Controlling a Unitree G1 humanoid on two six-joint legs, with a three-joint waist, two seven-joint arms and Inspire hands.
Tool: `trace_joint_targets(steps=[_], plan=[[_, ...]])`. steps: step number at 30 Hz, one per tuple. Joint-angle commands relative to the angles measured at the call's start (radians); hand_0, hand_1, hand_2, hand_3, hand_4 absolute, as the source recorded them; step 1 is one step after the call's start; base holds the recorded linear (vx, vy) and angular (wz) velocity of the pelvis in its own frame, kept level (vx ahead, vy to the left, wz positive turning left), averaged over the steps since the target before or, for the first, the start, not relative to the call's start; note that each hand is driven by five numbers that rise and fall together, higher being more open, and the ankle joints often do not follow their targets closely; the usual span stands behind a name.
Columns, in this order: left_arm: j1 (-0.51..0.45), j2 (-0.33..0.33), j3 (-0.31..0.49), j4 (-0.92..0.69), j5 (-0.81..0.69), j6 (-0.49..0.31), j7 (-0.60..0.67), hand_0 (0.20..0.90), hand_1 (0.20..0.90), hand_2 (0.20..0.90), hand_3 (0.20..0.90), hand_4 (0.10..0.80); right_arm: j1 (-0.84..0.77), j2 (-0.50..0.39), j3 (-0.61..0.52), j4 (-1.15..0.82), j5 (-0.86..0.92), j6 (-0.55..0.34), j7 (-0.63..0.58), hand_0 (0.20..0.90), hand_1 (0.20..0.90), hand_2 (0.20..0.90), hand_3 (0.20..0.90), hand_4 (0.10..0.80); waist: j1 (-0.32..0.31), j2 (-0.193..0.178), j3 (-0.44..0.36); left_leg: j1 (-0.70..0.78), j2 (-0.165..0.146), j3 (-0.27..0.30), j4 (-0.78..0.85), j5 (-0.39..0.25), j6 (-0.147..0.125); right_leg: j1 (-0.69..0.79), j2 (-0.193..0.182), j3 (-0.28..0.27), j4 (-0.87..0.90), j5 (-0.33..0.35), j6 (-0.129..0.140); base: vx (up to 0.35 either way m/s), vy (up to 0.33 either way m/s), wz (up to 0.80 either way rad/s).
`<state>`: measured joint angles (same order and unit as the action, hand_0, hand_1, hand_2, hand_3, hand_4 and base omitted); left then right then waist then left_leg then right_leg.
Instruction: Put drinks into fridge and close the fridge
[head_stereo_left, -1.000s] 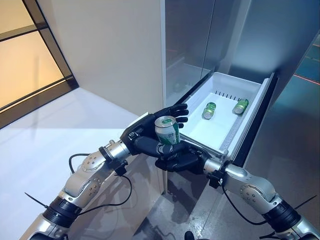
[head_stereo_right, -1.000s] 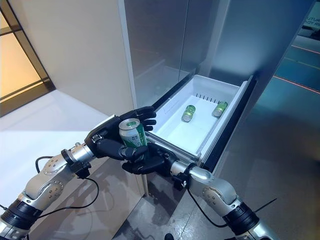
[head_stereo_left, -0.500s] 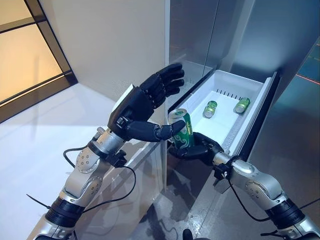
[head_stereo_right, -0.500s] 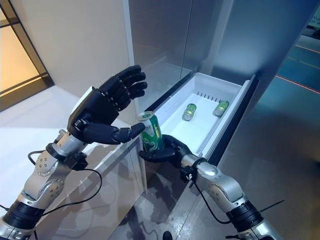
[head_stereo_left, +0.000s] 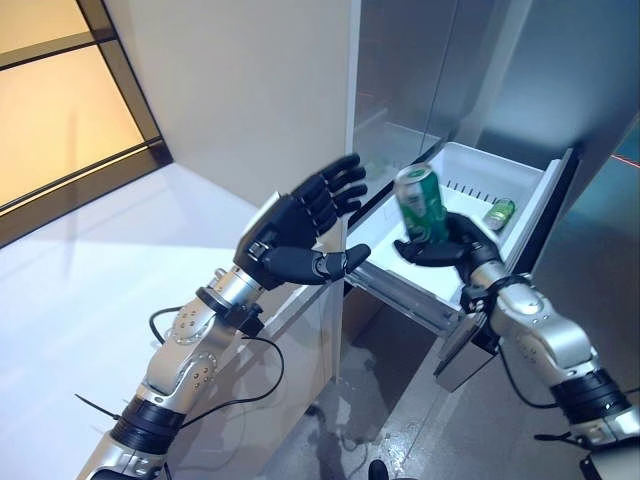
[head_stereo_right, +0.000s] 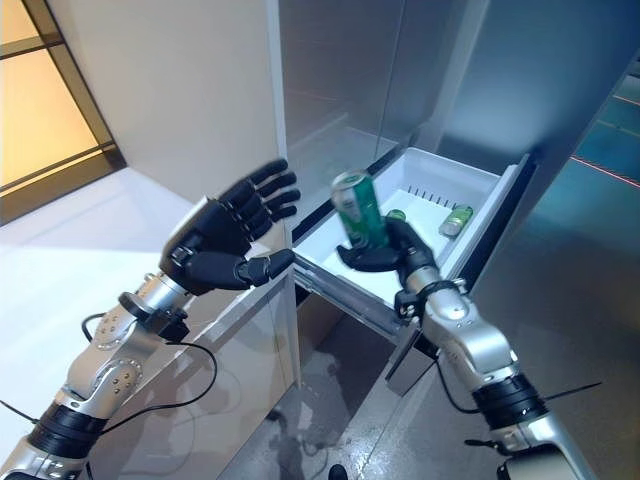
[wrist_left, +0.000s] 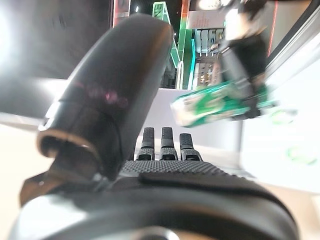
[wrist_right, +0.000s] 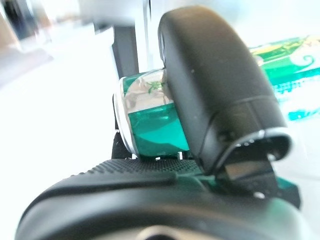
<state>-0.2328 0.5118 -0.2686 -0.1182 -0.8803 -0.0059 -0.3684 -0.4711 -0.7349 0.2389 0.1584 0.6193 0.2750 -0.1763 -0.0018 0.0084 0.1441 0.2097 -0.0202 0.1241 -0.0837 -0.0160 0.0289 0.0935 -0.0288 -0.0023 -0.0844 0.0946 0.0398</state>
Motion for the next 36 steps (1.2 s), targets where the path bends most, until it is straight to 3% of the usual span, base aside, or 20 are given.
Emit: trace_joint_targets(steps=[1, 6, 9, 14, 18, 22, 23, 25, 30, 36], plan=[[-0.022, -0.033, -0.057, -0.009, -0.092, 0.020, -0.100, 0.900, 0.900, 0.900, 0.900, 0.800, -0.326, -0.101, -0.136, 0.066, -0.008, -0.186, -0.048, 0.300, 0.300, 0.300, 0.200, 0.100, 0.016, -0.031, -0.068, -0.056, -0.048, -0.125, 0.093, -0.072, 0.012, 0.031, 0.039, -0.069, 0.133, -0.168, 0.003, 0.046, -0.012, 0.14], [0.084, -0.081, -0.177, 0.021, -0.188, 0.241, -0.202, 0.900, 0.900, 0.900, 0.900, 0.800, -0.472, -0.196, -0.052, 0.383, -0.030, -0.192, -0.004, 0.300, 0.300, 0.300, 0.200, 0.100, 0.054, -0.035, -0.059, -0.060, -0.052, -0.150, 0.101, -0.077, 0.003, 0.043, 0.033, -0.097, 0.133, -0.179, 0.000, 0.094, -0.026, 0.23], [0.155, -0.078, -0.304, 0.085, -0.160, 0.365, -0.262, 0.900, 0.900, 0.900, 0.900, 0.800, -0.528, -0.208, 0.015, 0.530, -0.063, -0.189, 0.030, 0.300, 0.300, 0.300, 0.200, 0.100, 0.078, -0.034, -0.043, -0.072, -0.053, -0.167, 0.109, -0.070, -0.002, 0.044, 0.024, -0.121, 0.138, -0.180, -0.002, 0.085, -0.037, 0.31], [0.208, -0.065, -0.431, 0.190, -0.001, 0.405, -0.334, 0.900, 0.900, 0.900, 0.900, 0.800, -0.579, -0.204, 0.068, 0.714, -0.154, -0.182, 0.091, 0.300, 0.300, 0.300, 0.200, 0.100, 0.105, -0.022, -0.011, -0.111, -0.053, -0.189, 0.115, -0.055, -0.001, 0.016, 0.014, -0.146, 0.165, -0.191, -0.006, 0.023, -0.037, 0.30], [0.205, -0.083, -0.490, 0.324, 0.093, 0.365, -0.307, 0.900, 0.900, 0.900, 0.900, 0.800, -0.603, -0.174, 0.086, 0.813, -0.237, -0.170, 0.124, 0.300, 0.300, 0.300, 0.200, 0.100, 0.117, -0.011, 0.030, -0.152, -0.053, -0.193, 0.130, -0.043, 0.000, -0.021, 0.013, -0.160, 0.192, -0.195, -0.013, -0.024, -0.048, 0.31], [0.192, -0.103, -0.496, 0.445, 0.174, 0.296, -0.258, 0.900, 0.900, 0.900, 0.900, 0.800, -0.611, -0.153, 0.104, 0.821, -0.293, -0.135, 0.131, 0.300, 0.300, 0.300, 0.200, 0.100, 0.118, -0.003, 0.073, -0.189, -0.048, -0.190, 0.140, -0.034, -0.002, -0.058, 0.016, -0.165, 0.209, -0.195, -0.021, -0.106, -0.051, 0.17], [0.188, -0.107, -0.483, 0.515, 0.210, 0.231, -0.197, 0.900, 0.900, 0.900, 0.900, 0.800, -0.600, -0.145, 0.113, 0.821, -0.320, -0.115, 0.147, 0.300, 0.300, 0.300, 0.200, 0.100, 0.120, 0.000, 0.097, -0.205, -0.044, -0.188, 0.144, -0.029, -0.003, -0.074, 0.018, -0.170, 0.217, -0.194, -0.025, -0.110, -0.074, 0.22], [0.179, -0.110, -0.459, 0.579, 0.269, 0.177, -0.142, 0.900, 0.900, 0.900, 0.900, 0.800, -0.584, -0.143, 0.114, 0.837, -0.360, -0.108, 0.172, 0.300, 0.300, 0.300, 0.200, 0.100, 0.125, 0.000, 0.118, -0.223, -0.043, -0.188, 0.154, -0.027, -0.005, -0.089, 0.020, -0.174, 0.225, -0.196, -0.031, -0.080, -0.074, 0.09], [0.155, -0.105, -0.383, 0.700, 0.359, 0.124, -0.059, 0.900, 0.900, 0.900, 0.900, 0.800, -0.557, -0.140, 0.128, 0.848, -0.438, -0.036, 0.230, 0.300, 0.300, 0.300, 0.200, 0.100, 0.137, 0.001, 0.157, -0.256, -0.036, -0.185, 0.173, -0.019, -0.009, -0.114, 0.025, -0.189, 0.239, -0.195, -0.040, -0.040, -0.058, 0.07], [0.120, -0.103, -0.209, 0.906, 0.492, 0.121, 0.048, 0.900, 0.900, 0.900, 0.900, 0.800, -0.524, -0.157, 0.161, 0.871, -0.587, 0.062, 0.327, 0.300, 0.300, 0.300, 0.200, 0.100, 0.158, 0.001, 0.202, -0.297, -0.023, -0.186, 0.190, -0.003, -0.019, -0.142, 0.027, -0.214, 0.254, -0.191, -0.045, -0.043, -0.056, 0.09]])
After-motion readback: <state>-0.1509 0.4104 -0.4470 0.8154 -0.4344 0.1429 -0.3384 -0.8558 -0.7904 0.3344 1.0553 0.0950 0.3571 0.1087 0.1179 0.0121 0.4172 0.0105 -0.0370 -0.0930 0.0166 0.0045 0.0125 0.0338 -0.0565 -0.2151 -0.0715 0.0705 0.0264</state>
